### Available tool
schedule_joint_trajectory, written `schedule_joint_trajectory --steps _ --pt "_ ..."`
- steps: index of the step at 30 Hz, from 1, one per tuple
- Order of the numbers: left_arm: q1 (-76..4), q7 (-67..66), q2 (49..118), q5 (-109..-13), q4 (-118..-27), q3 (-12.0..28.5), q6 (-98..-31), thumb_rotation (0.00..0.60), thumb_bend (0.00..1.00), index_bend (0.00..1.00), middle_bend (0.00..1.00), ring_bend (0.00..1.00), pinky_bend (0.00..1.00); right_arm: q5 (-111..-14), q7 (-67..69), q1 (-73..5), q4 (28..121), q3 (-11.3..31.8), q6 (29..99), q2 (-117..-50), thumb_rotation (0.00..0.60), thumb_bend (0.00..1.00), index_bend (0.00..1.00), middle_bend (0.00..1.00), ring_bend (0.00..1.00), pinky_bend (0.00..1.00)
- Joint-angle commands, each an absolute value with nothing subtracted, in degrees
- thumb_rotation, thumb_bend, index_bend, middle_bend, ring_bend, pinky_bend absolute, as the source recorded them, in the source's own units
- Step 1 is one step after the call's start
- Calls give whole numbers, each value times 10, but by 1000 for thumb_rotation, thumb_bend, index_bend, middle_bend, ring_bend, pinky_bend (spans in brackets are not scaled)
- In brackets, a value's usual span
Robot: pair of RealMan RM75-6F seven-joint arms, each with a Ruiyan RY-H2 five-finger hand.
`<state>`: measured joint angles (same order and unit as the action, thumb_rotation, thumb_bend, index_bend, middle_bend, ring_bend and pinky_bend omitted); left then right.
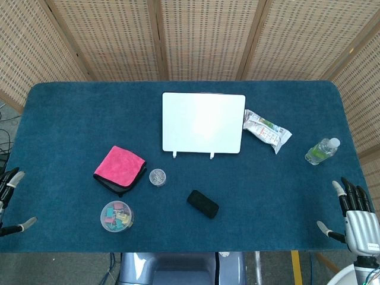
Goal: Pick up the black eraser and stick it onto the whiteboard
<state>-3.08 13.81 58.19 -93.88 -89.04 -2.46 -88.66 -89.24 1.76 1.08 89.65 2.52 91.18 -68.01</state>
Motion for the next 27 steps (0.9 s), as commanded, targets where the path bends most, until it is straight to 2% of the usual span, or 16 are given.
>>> schedule_joint_trajectory --steps 1,8,12,17,21,24,27 --pt "-34 137 581 -934 -892 -23 -880 600 0 0 0 0 0 -891 16 10 896 26 910 -681 600 0 0 0 0 0" --pt "-29 130 582 -938 -896 -25 -889 600 0 0 0 0 0 -906 23 4 899 13 893 -675 600 0 0 0 0 0" --pt "-29 130 582 -942 -899 -23 -895 600 0 0 0 0 0 -957 44 -30 924 -9 848 -649 600 0 0 0 0 0" --pt "-29 131 581 -944 -900 -22 -898 600 0 0 0 0 0 -1012 -14 -91 959 1 795 -640 600 0 0 0 0 0" --pt "-29 123 582 -939 -905 -19 -897 600 0 0 0 0 0 -1050 -14 -147 1012 -6 725 -636 600 0 0 0 0 0" --pt "-30 117 583 -933 -909 -17 -892 600 0 0 0 0 0 -1065 -40 -175 1032 -1 694 -655 600 0 0 0 0 0" --pt "-35 109 583 -928 -914 -16 -881 600 0 0 0 0 0 -1070 -98 -213 1028 20 651 -718 600 0 0 0 0 0"
